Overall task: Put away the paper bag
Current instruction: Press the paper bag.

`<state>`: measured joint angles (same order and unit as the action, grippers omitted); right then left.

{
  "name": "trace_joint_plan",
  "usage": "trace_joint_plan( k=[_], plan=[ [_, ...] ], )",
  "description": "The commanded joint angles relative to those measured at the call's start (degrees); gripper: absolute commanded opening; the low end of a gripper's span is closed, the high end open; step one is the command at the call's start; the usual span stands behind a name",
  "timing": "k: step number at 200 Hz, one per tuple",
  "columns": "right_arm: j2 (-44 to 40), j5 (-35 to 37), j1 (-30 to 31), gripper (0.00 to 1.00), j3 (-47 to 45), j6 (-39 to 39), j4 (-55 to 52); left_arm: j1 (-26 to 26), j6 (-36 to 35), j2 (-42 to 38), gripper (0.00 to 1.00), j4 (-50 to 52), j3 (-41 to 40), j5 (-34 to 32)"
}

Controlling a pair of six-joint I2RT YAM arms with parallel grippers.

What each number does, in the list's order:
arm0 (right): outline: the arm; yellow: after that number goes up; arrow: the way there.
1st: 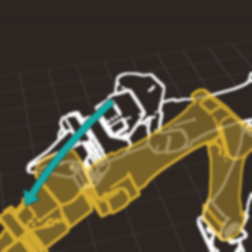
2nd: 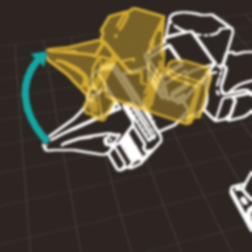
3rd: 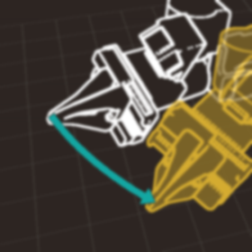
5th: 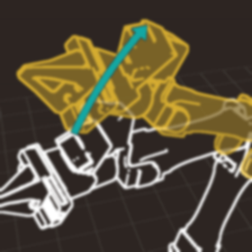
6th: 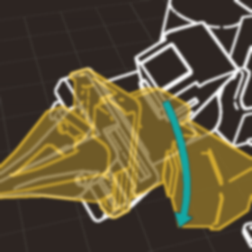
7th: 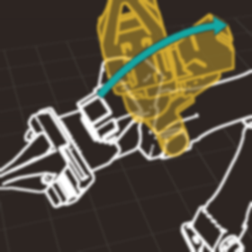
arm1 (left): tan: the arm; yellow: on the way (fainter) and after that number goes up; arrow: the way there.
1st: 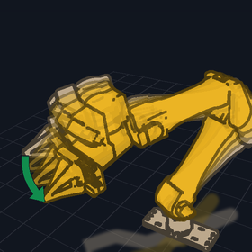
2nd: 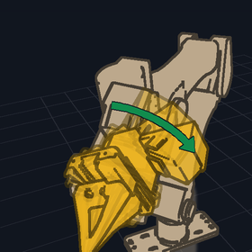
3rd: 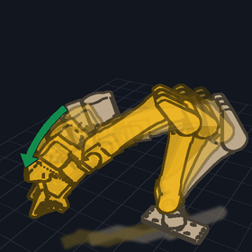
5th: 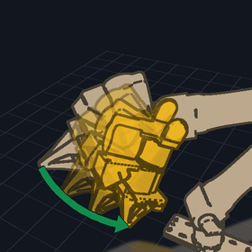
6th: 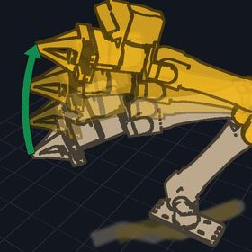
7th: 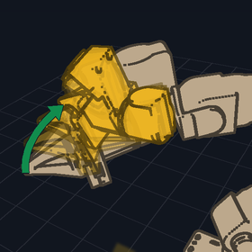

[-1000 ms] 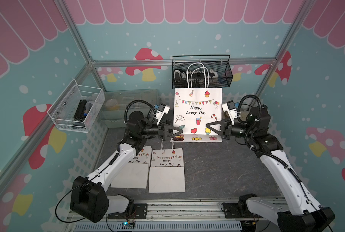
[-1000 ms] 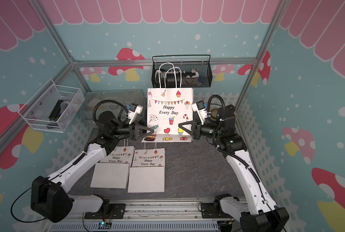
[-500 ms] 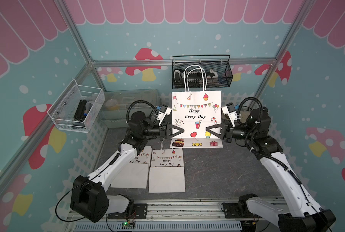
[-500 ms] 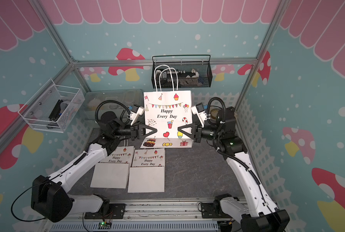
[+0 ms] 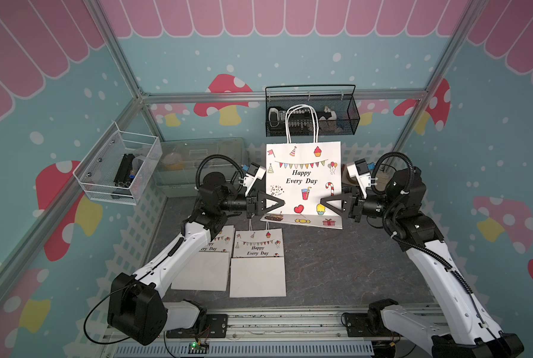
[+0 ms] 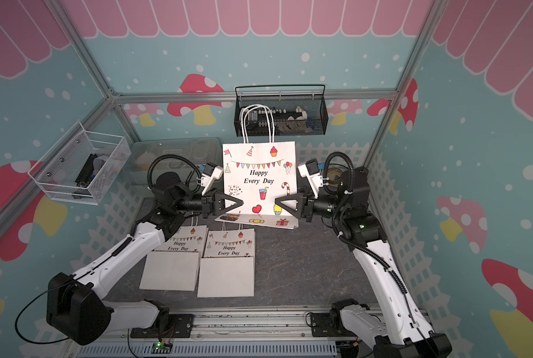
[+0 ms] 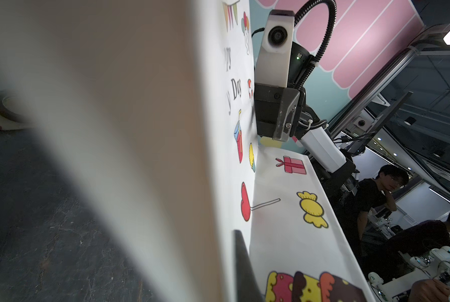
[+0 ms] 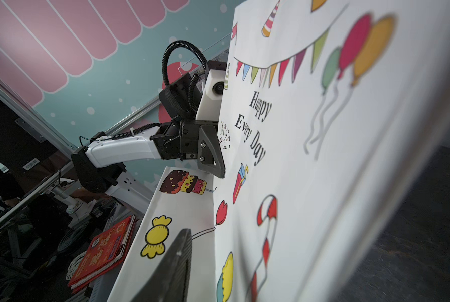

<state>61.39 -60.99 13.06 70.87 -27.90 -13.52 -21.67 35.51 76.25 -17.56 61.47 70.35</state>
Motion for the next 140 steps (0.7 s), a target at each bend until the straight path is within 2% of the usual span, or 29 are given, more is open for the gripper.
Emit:
trace_joint_plan(
  k=[1,22,44,69,86,99,140],
  plan=[
    [1.3,1.1,-0.3,0.39,4.7,1.1,1.0,0.0,-1.2,-1.0,0.0,1.0,1.6,0.3],
    [3.7,1.3,-0.4,0.3,7.7,0.7,0.9,0.1,-1.5,-1.4,0.0,1.0,1.4,0.5],
    [5.2,1.2,-0.5,0.12,9.4,-0.1,0.9,0.1,-1.4,-1.4,0.0,1.0,1.5,0.4],
    [5.0,1.4,-0.5,0.0,9.2,-0.3,0.9,0.1,0.7,-1.8,0.23,-1.4,1.4,0.0],
    [4.4,1.1,-0.7,0.0,8.6,-0.3,0.7,0.1,4.2,-2.9,0.46,-6.6,0.6,-0.8],
    [4.3,0.2,-0.7,0.0,8.7,0.2,-0.1,0.1,5.2,-4.0,0.56,-8.6,0.4,-2.2],
    [4.3,-3.3,-0.8,0.0,6.8,2.6,-4.7,0.3,8.7,-6.3,0.57,-15.8,-1.0,-8.9]
  ],
)
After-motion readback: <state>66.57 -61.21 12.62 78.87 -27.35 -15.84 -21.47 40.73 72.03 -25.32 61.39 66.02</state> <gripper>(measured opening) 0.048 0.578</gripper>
